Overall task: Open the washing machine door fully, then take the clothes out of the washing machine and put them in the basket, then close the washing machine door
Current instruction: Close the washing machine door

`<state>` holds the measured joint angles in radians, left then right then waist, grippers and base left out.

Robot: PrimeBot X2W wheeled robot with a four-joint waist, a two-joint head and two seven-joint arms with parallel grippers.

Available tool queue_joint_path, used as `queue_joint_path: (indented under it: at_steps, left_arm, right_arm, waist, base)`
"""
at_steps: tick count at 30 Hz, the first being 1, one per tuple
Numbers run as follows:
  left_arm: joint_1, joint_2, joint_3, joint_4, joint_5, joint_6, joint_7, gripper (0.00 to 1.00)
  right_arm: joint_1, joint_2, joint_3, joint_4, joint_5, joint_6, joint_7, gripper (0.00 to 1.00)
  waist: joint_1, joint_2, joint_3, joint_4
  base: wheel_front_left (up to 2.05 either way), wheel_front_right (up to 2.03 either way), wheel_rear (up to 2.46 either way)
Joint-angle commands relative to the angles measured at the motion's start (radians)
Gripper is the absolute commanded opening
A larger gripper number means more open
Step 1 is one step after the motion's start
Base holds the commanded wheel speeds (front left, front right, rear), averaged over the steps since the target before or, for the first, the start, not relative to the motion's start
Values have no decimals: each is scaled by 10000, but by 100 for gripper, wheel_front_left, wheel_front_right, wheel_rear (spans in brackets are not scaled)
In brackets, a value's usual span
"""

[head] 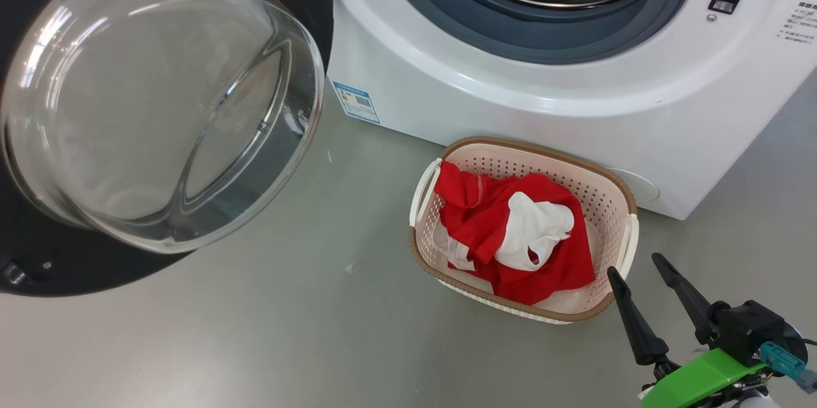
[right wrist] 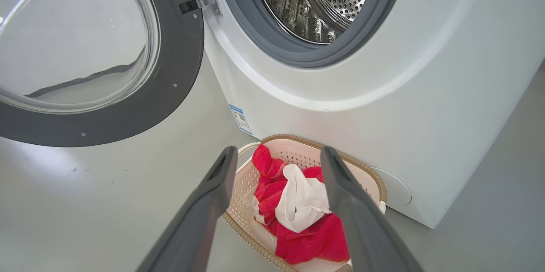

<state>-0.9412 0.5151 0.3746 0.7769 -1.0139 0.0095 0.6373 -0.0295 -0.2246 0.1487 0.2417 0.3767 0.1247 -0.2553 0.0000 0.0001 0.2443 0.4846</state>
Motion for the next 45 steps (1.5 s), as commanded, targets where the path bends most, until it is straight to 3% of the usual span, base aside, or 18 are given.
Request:
queue_joint_path:
  at_steps: [1, 12, 18, 34, 45]
  left_arm:
    - [179, 612, 106, -489, -147, 57, 340, 0]
    - [1281, 496, -105, -2335, -586, 324, 2144, 0]
    - [1882, 517, -108, -3466, -1024, 255, 3134, 0]
    - [2389, 742, -135, -4553, -2093, -671, 4697, 0]
    - [2416, 212, -732, -5603, -3230, -1215, 5901, 0]
  right_arm:
    - [-225, -68, 193, -240, 31, 60, -65, 100]
    - [-216, -6, 113, -220, 43, 60, -65, 100]
    - [-171, 95, 116, -191, 32, 60, -65, 100]
    - [-39, 291, 87, -197, 26, 60, -65, 100]
    - [34, 329, -139, -238, 15, 60, -65, 100]
  waist:
    - [0, -1, 11, -10]
    - [0, -1, -140, -50]
    - [0, -1, -328, -121]
    - [0, -1, -656, -553]
    - [0, -1, -670, -952]
  base:
    - [0, 0, 0]
    - [0, 0, 0]
    - [0, 0, 0]
    - [0, 0, 0]
    - [0, 0, 0]
